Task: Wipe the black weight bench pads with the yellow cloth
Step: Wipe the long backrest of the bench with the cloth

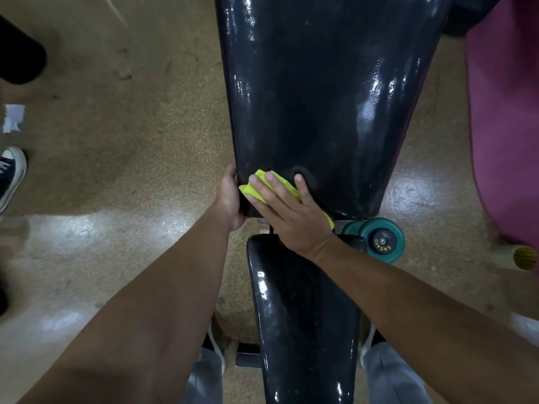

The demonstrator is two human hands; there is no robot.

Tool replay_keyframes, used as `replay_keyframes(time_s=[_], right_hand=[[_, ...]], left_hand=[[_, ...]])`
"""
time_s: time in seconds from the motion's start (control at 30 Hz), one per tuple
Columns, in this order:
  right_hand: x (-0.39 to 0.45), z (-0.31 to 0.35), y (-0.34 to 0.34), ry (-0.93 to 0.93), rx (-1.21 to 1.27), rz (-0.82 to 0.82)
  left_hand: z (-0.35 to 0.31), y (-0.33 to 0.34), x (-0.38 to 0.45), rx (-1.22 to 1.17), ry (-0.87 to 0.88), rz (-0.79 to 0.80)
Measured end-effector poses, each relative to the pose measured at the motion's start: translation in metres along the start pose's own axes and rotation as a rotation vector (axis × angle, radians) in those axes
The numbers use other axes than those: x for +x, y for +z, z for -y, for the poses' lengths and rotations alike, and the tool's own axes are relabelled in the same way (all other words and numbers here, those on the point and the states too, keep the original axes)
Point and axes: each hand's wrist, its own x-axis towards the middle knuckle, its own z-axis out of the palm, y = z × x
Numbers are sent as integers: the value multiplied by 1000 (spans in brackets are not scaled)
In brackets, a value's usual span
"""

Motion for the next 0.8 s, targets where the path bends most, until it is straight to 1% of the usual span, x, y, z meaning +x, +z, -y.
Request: replay_keyframes(time_s=[0.1,0.17,0.23,0.37,0.43,0.5,0.57,0.67,0.73,0.77,0.8], right_hand=[[4,19,3,-7,2,37],[1,12,3,-51,-6,60],[-5,0,0,-54,13,50],[-2,-11,-7,93,54,-6],[5,2,-7,126,54,19],[5,17,-4,47,38,85],[-5,16,0,-52,-7,120],[-26,-9,4,-141,29,83],[-43,-31,1,-210,9,77],[-50,-41,0,-211,-1,67],[-57,-48,-1,-173,-5,57]], left_hand=[[3,1,1,-15,4,-24],[3,1,2,-2,-6,-32],[2,2,2,5,-3,-39],[5,7,0,-12,42,-42],[5,7,1,-10,36,-51],[5,5,3,-31,15,-70],[4,6,3,-53,3,-73],[5,8,3,-43,23,-73],[7,12,-1,-38,32,-94],[7,13,-1,-50,37,-107],[7,12,0,-62,47,-114]])
